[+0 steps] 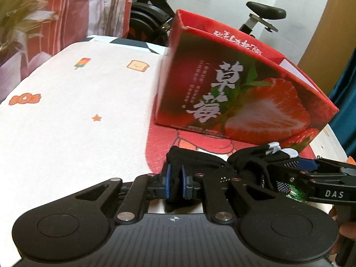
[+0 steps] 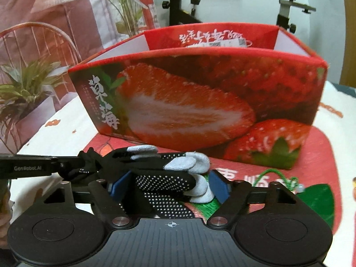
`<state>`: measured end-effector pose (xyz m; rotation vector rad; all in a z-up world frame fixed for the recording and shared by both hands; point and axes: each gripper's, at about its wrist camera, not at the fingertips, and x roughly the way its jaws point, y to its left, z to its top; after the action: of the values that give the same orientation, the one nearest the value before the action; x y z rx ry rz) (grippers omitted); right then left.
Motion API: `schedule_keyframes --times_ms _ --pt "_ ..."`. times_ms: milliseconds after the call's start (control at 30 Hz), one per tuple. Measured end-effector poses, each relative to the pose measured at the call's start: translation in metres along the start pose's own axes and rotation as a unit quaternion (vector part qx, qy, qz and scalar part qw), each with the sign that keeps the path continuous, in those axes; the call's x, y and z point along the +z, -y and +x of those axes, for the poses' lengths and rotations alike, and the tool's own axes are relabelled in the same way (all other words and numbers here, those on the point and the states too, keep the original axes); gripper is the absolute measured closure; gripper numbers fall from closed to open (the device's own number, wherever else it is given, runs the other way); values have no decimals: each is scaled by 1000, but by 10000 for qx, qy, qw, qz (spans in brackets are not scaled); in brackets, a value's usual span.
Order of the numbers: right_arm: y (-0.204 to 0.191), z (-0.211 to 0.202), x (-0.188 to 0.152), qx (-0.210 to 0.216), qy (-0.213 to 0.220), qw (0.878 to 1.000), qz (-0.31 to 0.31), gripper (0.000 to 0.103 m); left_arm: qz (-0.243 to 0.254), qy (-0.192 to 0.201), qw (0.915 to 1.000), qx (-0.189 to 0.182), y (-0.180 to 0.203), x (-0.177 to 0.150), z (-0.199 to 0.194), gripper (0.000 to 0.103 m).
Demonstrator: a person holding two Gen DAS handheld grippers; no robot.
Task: Organize soft objects
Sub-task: 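Close both tools on the dotted gloves and lift them, then carry the gloves with both tools over the red box and lower them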
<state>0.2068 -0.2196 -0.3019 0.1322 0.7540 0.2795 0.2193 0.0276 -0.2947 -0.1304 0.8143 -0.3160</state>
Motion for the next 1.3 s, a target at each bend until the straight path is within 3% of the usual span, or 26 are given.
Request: schedule_keyframes --times_ms 167,300,533,767,833,900,1300 --pt "-4 7 0 52 -42 10000 -38 48 -64 26 10000 70 -4 -4 -4 89" --pt "-5 8 -2 1 -27 9999 -109 65 -104 31 9998 135 -5 -7 -7 86" --pt "-9 7 -4 76 -55 9998 -156 83 -302 5 9994 139 -7 -8 -9 83" --pt "-11 3 -4 71 -46 9999 -151 89 -515 -21 9987 60 -10 -10 -12 74" --pt "-11 1 -3 79 -14 9999 -139 91 -515 -11 9987 29 -8 -11 -12 78" --pt "-12 -3 -3 82 34 9999 -122 91 -525 18 9986 -80 -7 -12 -12 93" --pt "-22 -62 26 339 851 9954 -292 92 -361 822 9956 -271 5 7 -59 94"
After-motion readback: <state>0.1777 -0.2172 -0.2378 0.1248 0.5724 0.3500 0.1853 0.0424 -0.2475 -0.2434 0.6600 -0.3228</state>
